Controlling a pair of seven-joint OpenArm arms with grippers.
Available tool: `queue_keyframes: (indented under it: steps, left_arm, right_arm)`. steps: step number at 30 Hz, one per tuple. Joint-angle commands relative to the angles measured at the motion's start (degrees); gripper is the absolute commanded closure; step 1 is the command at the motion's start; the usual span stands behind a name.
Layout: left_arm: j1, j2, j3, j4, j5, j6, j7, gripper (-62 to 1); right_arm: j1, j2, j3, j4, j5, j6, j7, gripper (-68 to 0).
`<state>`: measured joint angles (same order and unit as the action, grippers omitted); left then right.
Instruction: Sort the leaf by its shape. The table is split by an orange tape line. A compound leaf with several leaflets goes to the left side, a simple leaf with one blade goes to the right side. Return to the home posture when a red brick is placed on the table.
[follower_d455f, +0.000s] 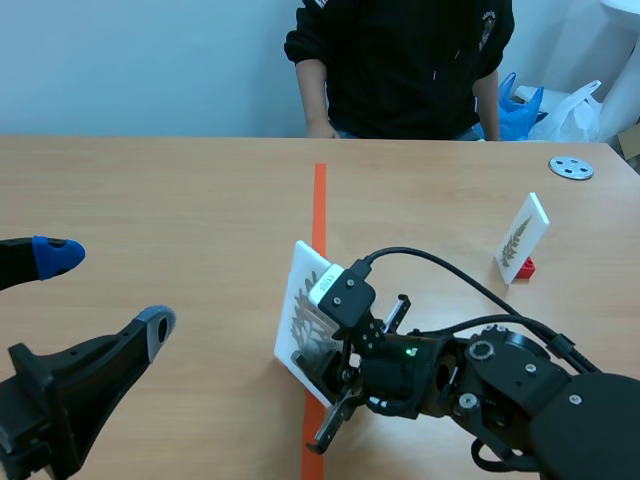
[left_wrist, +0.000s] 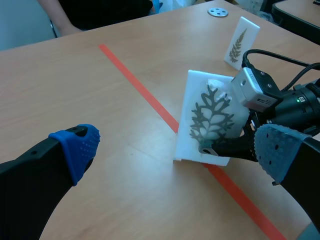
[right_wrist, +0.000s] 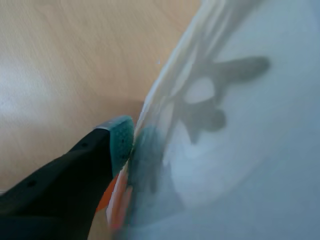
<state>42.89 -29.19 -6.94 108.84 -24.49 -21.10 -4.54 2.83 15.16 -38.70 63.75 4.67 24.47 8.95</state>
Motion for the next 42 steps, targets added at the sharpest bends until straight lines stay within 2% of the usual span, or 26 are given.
queue_keyframes:
  steps: [1,8,15,22,29,34,37,42]
  left_arm:
    - [0.09,0.13,0.07,1.46,-0.35,-0.09,-0.59,-62.3]
    - [0.09,0.13,0.07,1.46,-0.35,-0.09,-0.59,-62.3]
    - [0.09,0.11,0.07,1.46,-0.35,-0.09,-0.59,-62.3]
    - [0.09,0.11,0.07,1.46,-0.35,-0.09,-0.59,-62.3]
    - [0.07,0.11,0.07,1.46,-0.35,-0.11,-0.59,-62.3]
    - [0.07,0.09,0.07,1.46,-0.35,-0.11,-0.59,-62.3]
    - [0.09,0.09,0.07,1.46,-0.35,-0.11,-0.57,-62.3]
    - [0.09,0.09,0.07,1.46,-0.35,-0.11,-0.57,-62.3]
  right_arm:
    - [0.68,0.90,0.55,1.79,0.42,0.02,1.42,-7.4]
    - [0.68,0.87,2.95,3.67,0.44,0.02,2.56,-7.5]
    - [0.66,0.94,7.26,8.46,0.46,0.59,-0.46,-8.1]
    - [-0.83,4.26,9.35,14.08,0.50,0.68,-1.86,-8.1]
    - [-7.32,6.73,17.68,21.88,6.14,0.66,-5.46,-8.1]
    - [-11.96,6.78,25.42,23.45,7.82,0.59,-6.73,-8.1]
    - [-14.32,6.78,29.64,23.41,7.82,-0.83,-7.08,-8.1]
    - [-16.17,6.75,34.21,22.71,7.78,-6.86,-7.78,-8.1]
